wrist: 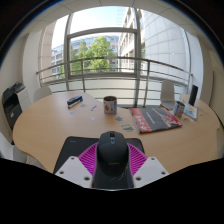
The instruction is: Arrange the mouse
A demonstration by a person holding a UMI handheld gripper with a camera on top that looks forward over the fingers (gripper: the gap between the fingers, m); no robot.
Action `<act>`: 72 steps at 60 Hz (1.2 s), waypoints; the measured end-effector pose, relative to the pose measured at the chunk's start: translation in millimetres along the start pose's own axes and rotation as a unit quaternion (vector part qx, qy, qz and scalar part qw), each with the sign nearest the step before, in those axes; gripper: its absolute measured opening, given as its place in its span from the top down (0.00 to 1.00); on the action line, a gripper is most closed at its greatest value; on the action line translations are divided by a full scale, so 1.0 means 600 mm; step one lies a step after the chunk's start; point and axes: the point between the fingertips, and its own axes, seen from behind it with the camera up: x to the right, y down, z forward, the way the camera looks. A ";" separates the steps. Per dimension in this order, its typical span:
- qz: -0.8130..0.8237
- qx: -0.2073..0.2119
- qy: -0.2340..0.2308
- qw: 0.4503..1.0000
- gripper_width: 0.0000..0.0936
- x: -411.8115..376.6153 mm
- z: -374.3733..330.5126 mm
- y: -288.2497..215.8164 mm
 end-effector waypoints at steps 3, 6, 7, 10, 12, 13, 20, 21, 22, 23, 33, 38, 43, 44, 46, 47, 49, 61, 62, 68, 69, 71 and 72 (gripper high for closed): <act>0.000 -0.030 -0.003 1.000 0.57 -0.020 0.022 0.050; -0.001 -0.054 -0.004 0.999 0.53 -0.032 0.039 0.089; -0.002 -0.059 -0.004 0.998 0.52 -0.036 0.043 0.099; -0.003 -0.068 -0.002 0.998 0.49 -0.045 0.054 0.128; -0.003 -0.074 0.002 0.997 0.46 -0.048 0.052 0.136; -0.004 -0.069 0.005 0.998 0.45 -0.049 0.051 0.132; -0.006 -0.066 0.009 0.998 0.11 -0.051 0.023 0.109; -0.007 -0.063 0.008 0.998 0.08 -0.054 0.015 0.102; -0.007 -0.060 0.010 0.998 0.10 -0.054 0.005 0.095; -0.009 -0.059 0.013 0.998 0.10 -0.051 -0.003 0.083; -0.022 -0.035 0.027 0.999 0.10 -0.051 -0.127 0.019; -0.023 -0.023 0.029 0.999 0.10 -0.055 -0.197 -0.004; -0.030 -0.014 0.033 0.999 0.10 -0.057 -0.270 -0.021; -0.030 -0.011 0.033 0.999 0.10 -0.058 -0.284 -0.022; -0.032 -0.008 0.033 0.999 0.10 -0.060 -0.313 -0.023; -0.032 -0.008 0.033 0.999 0.10 -0.061 -0.327 -0.022; -0.033 -0.007 0.033 0.999 0.10 -0.063 -0.350 -0.018; -0.037 0.003 0.034 0.999 0.10 -0.082 -0.479 0.027; -0.037 0.002 0.033 0.999 0.10 -0.084 -0.486 0.032; -0.030 -0.007 0.026 0.999 0.10 -0.092 -0.521 0.064; -0.030 -0.008 0.025 0.999 0.10 -0.093 -0.524 0.068; -0.030 -0.009 0.023 0.999 0.10 -0.095 -0.532 0.076; -0.030 -0.010 0.022 0.999 0.10 -0.096 -0.535 0.079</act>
